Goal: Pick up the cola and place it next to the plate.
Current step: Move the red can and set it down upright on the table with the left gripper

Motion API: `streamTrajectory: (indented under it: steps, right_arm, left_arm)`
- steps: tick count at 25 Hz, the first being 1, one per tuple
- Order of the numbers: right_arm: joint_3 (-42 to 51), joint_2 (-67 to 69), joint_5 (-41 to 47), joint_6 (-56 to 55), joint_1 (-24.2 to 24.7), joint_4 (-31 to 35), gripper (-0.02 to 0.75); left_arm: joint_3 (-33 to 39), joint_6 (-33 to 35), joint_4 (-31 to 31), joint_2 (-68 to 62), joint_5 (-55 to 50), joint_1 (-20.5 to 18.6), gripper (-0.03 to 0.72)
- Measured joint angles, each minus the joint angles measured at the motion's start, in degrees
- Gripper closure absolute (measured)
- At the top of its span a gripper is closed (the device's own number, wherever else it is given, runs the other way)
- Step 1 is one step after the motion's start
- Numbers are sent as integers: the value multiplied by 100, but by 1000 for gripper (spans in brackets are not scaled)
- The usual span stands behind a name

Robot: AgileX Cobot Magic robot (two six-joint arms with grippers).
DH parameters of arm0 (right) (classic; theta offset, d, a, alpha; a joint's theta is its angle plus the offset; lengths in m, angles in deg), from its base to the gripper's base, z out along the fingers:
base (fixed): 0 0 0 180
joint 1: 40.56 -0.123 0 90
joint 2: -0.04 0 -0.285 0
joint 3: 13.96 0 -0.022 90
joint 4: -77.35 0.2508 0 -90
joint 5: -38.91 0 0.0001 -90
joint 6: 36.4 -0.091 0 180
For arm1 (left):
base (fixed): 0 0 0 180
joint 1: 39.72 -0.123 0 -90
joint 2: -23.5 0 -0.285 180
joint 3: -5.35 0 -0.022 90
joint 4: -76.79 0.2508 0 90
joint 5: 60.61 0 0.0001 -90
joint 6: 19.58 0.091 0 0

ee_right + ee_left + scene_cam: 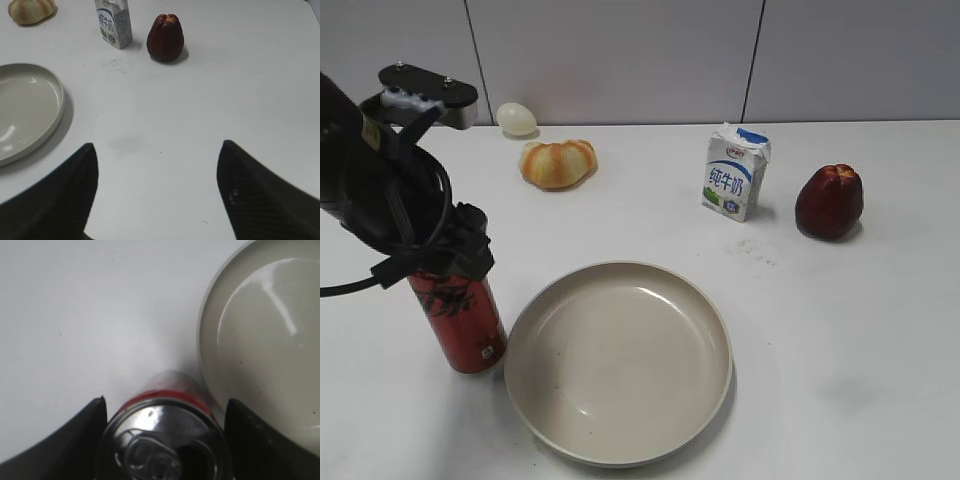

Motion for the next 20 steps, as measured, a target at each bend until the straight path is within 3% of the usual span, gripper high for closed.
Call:
streamTrajectory:
  steps: [5, 9, 14, 20]
  right_arm:
    - [0, 0, 0, 0, 0, 0, 146]
    - [0, 0, 0, 0, 0, 0, 146]
    - [0, 0, 0, 0, 0, 0, 146]
    - [0, 0, 0, 0, 0, 0, 146]
  left_arm:
    - [0, 0, -5, 0, 7, 0, 148]
    - [0, -7, -25, -4, 25, 5, 60]
    - [-14, -9, -37, -4, -7, 5, 42]
    - [-757, -13, -23, 404, -457, -99, 44]
